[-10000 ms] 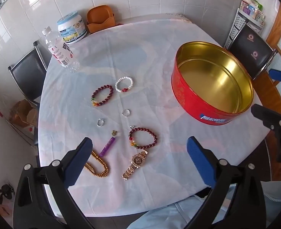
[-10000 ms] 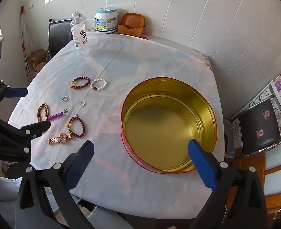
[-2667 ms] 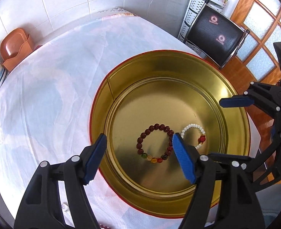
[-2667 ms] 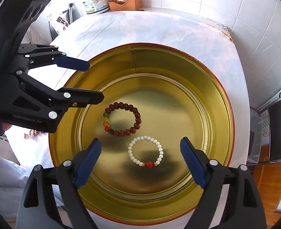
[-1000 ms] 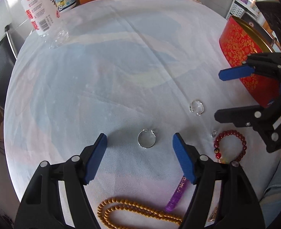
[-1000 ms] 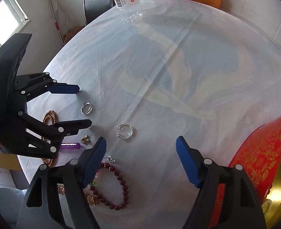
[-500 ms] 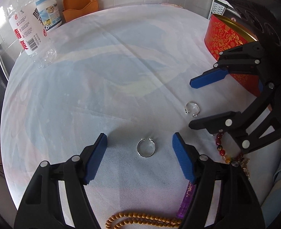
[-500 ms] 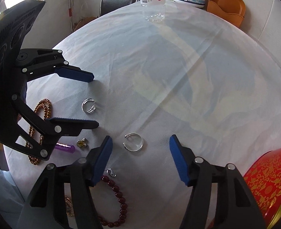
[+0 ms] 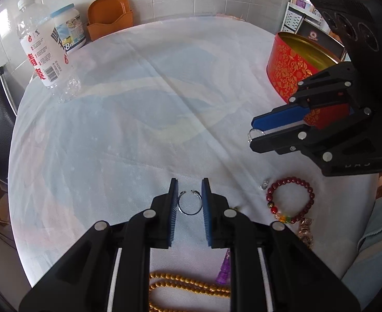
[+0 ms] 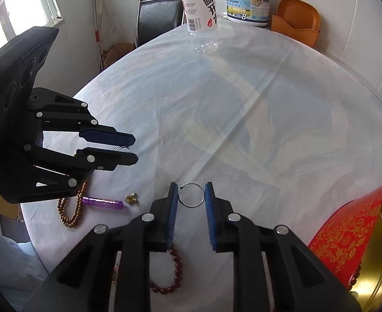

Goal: Organize jewelry
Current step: 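Carry both silver rings over the tin with both tools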

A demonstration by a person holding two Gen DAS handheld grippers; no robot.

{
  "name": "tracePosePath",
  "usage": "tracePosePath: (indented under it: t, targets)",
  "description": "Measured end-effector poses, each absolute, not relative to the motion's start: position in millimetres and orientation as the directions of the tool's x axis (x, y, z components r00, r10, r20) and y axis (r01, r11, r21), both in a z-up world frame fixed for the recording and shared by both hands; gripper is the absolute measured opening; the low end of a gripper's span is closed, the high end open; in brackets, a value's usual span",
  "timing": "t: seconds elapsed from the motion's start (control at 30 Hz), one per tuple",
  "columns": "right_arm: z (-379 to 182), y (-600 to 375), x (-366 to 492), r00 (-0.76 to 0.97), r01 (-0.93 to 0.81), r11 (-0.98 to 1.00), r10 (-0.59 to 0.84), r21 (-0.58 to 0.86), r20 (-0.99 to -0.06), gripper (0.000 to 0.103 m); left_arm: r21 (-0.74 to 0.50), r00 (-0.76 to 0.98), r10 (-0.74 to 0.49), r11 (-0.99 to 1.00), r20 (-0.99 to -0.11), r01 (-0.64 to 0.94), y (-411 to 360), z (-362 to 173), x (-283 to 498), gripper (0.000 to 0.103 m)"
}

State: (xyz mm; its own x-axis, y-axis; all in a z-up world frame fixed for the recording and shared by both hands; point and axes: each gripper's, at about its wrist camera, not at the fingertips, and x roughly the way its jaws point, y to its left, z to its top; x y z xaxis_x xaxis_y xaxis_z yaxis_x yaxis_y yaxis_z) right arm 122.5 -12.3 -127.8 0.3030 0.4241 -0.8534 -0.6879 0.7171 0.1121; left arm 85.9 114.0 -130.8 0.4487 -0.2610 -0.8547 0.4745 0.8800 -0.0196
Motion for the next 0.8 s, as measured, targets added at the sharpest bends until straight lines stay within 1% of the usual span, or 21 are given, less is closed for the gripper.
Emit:
tracePosePath:
  t: [0.13, 0.23, 0.37, 0.5, 0.63, 0.8]
  targets:
    - [-107, -32, 108, 0.337, -0.684, 0.719, 0.461, 0.123, -0.821, 0.022, 0.008, 0.483, -0.258, 0.876, -0.837, 0.482, 93, -109, 78, 0.018]
    - [-83, -57, 91, 0.38, -0.673, 0.727, 0.496, 0.134, -0.781, 0.022, 0.016, 0.521, -0.262, 0.883, -0.812, 0.469, 75, -86, 70, 0.018]
    - [-47, -107, 68, 0.46, -0.639, 0.758, 0.513, 0.131, -0.725, 0.023, -0.008, 0.568, -0.318, 0.877, -0.759, 0.48, 41, -48, 56, 0.018]
    - [-22, -165, 45, 0.543, -0.583, 0.806, 0.482, 0.105, -0.688, 0.023, -0.017, 0.59, -0.37, 0.856, -0.717, 0.517, -3, -20, 45, 0.018]
    - [-11, -222, 28, 0.598, -0.512, 0.854, 0.435, 0.097, -0.673, 0.023, -0.027, 0.601, -0.412, 0.838, -0.685, 0.544, -48, -6, 34, 0.018]
    - [-10, -270, 20, 0.629, -0.445, 0.889, 0.397, 0.109, -0.669, 0.023, -0.031, 0.581, -0.445, 0.811, -0.681, 0.584, -91, -1, 26, 0.018]
